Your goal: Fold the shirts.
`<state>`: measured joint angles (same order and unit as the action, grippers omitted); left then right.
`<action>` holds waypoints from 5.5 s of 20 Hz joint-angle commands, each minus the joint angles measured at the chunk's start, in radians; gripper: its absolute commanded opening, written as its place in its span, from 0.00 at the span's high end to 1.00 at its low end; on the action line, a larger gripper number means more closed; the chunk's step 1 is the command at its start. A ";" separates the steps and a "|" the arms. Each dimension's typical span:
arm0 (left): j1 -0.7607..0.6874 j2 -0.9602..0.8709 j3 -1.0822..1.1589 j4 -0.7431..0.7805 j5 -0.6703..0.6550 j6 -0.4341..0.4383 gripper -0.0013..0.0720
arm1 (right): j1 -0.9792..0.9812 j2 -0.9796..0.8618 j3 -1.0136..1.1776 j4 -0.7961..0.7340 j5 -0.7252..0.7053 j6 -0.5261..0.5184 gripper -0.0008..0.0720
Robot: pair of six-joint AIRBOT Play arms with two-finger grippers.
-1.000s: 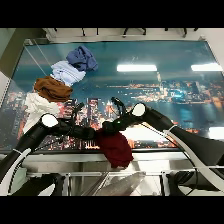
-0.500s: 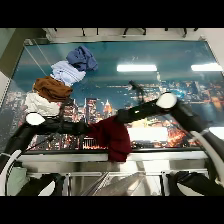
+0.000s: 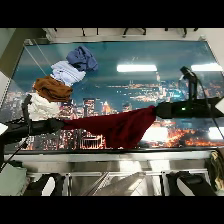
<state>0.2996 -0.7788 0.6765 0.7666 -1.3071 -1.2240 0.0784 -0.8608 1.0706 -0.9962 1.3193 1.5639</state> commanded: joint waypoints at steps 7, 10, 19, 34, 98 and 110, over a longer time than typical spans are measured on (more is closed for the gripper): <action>-0.016 0.089 0.372 0.270 -0.083 -0.135 0.95 | -0.077 0.052 0.134 -0.175 0.076 -0.131 0.95; -0.016 0.089 0.504 0.246 -0.083 -0.138 0.95 | -0.077 0.051 0.163 -0.061 0.071 -0.168 0.95; -0.114 0.114 0.371 0.290 -0.095 -0.134 0.95 | -0.044 -0.118 0.171 0.198 -0.016 -0.233 0.95; -0.159 0.112 0.345 0.607 -0.074 -0.140 0.95 | 0.415 -0.786 0.026 0.579 -0.404 -0.294 0.10; -0.223 -0.733 0.616 0.509 0.031 -0.109 0.03 | -0.083 -0.429 0.361 -0.336 0.155 -0.064 0.95; -0.129 -0.860 0.151 -0.063 0.056 0.190 0.19 | -0.082 -0.429 0.361 -0.229 0.126 -0.050 0.95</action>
<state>0.1951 -1.5616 0.8555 0.7937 -1.2774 -1.0927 -0.0040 -1.2896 1.4311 -1.2411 1.4433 1.5024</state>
